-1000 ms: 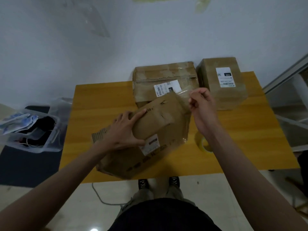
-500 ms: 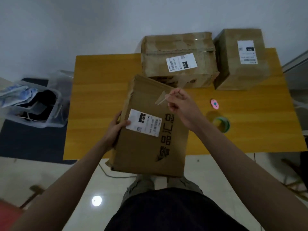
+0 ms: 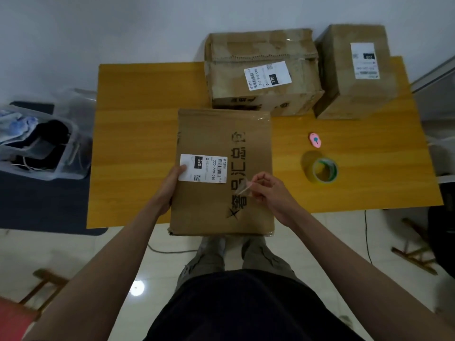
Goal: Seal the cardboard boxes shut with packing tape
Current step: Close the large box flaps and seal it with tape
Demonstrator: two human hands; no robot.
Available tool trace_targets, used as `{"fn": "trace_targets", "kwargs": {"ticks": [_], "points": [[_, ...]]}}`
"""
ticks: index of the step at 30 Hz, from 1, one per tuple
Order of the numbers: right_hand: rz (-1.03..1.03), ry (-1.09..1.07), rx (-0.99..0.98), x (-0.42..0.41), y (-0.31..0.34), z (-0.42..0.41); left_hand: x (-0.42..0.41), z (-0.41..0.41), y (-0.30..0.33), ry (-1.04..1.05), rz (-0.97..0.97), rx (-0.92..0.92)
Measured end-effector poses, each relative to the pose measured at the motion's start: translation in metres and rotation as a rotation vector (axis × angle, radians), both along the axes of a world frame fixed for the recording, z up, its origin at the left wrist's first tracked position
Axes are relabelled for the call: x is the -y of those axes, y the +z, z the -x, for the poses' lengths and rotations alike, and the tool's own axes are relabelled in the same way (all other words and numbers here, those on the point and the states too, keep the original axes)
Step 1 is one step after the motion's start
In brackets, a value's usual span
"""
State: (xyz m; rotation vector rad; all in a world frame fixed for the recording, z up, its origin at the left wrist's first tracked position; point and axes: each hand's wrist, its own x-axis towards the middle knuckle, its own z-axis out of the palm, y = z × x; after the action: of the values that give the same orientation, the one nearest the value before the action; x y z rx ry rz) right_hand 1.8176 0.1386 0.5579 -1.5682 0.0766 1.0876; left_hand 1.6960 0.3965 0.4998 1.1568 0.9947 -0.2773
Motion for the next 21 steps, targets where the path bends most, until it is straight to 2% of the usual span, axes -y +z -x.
{"fn": "trace_targets", "kwargs": {"ticks": [2,4,6,7,10,14,17,21], "points": [[0.008,0.011,-0.001,0.000,-0.001,0.003,0.001,-0.002,-0.001,0.013,-0.241,-0.048],[0.006,0.024,0.010,0.001,-0.001,0.007,0.006,-0.002,0.001,-0.035,-0.688,-0.097],[0.003,0.029,0.017,0.001,0.000,0.011,0.019,-0.003,0.016,-0.060,-1.010,0.049],[0.007,0.035,0.025,0.000,0.001,0.014,0.028,-0.004,0.024,-0.093,-1.046,0.158],[0.033,0.056,0.072,-0.003,0.004,0.022,0.055,-0.006,0.047,-0.298,-0.793,0.375],[0.051,0.060,0.123,-0.007,0.003,0.032,0.077,-0.004,0.054,-0.539,-0.509,0.365],[0.097,0.061,0.150,-0.008,0.000,0.037,0.085,0.002,0.052,-0.593,-0.443,0.330],[0.147,0.052,0.159,-0.007,-0.005,0.042,0.089,0.009,0.048,-0.543,-0.450,0.301]]}}
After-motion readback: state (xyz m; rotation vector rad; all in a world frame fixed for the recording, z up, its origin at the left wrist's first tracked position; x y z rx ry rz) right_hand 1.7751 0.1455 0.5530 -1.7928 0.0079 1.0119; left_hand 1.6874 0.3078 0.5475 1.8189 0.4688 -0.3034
